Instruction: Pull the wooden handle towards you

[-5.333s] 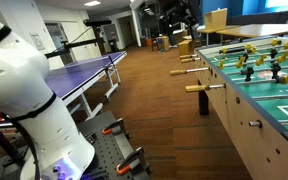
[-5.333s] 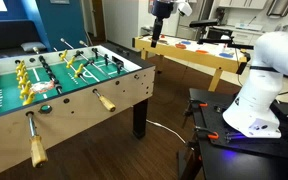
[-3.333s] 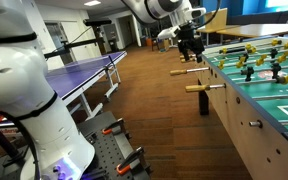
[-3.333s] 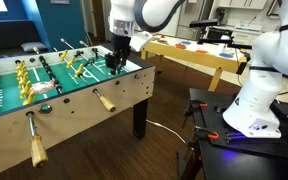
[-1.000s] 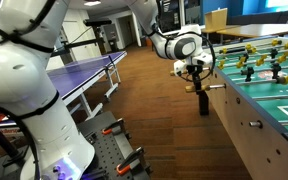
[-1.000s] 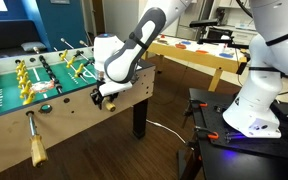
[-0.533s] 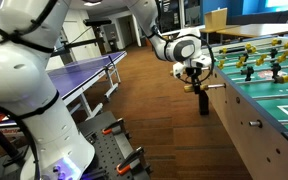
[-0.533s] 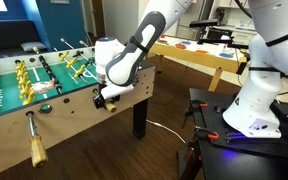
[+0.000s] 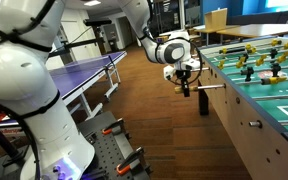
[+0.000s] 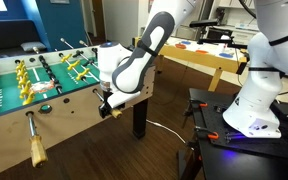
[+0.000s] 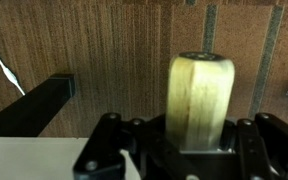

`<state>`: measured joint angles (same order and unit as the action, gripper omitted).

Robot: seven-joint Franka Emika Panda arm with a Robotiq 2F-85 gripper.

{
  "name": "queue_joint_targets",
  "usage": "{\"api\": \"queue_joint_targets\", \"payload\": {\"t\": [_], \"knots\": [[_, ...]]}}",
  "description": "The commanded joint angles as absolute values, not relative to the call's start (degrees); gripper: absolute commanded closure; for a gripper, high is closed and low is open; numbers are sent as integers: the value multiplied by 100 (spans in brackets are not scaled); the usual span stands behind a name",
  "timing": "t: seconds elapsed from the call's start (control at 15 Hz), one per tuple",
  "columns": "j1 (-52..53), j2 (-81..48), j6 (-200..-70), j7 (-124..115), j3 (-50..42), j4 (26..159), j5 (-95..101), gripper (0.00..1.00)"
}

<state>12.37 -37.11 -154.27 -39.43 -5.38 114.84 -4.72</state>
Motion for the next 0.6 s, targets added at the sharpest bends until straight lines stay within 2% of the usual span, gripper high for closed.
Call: {"api": "queue_joint_targets", "payload": {"t": [0.0,0.53], "knots": [[1627,-3100,-15544,-4133,-506,12099,-473,99],[2182,-2722,-15616,-4503,-521,12728,-254,99]]}}
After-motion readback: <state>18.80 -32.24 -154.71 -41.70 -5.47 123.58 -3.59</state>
